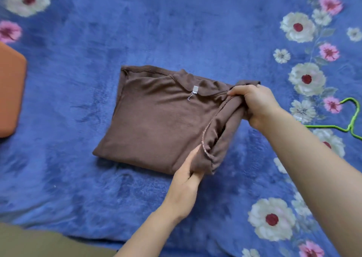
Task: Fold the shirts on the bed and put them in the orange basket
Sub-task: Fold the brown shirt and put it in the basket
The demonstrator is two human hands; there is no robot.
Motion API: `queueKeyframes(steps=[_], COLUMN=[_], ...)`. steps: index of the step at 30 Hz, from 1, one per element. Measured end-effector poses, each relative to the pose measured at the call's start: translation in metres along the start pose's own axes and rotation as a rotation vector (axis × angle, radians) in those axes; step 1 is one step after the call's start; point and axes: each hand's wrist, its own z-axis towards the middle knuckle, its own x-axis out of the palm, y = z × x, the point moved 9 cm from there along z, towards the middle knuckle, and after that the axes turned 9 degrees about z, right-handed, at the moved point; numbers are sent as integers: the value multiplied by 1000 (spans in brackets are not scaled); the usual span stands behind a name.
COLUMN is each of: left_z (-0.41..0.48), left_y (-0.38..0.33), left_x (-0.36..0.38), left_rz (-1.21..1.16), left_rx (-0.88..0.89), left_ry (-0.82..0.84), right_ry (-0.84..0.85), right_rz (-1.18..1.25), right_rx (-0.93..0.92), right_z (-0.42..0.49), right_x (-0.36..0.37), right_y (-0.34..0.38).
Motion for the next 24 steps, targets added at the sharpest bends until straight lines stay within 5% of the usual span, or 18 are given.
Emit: queueKeyframes(steps=[5,8,13,19,24], left_z=[-17,-25,-39,-32,-36], left_y=[3,34,70,80,73], left_x=[-80,-117,-156,-199,-226], left_rz=[-619,-815,-706,-414,81], left_rx=[-146,-276,-483,-482,-468], left_ry=[-333,-503,-550,-709,-851], right_ry=[179,416,290,54,292], right_rz=[-118,-153,-680,-932,-1324], right_rx=[-234,-114,-253,-659,-528], right_z=[-33,-52,-48,-74,-82], right_x=[131,196,181,140,148], right_y=[41,15,-44,-69,-133])
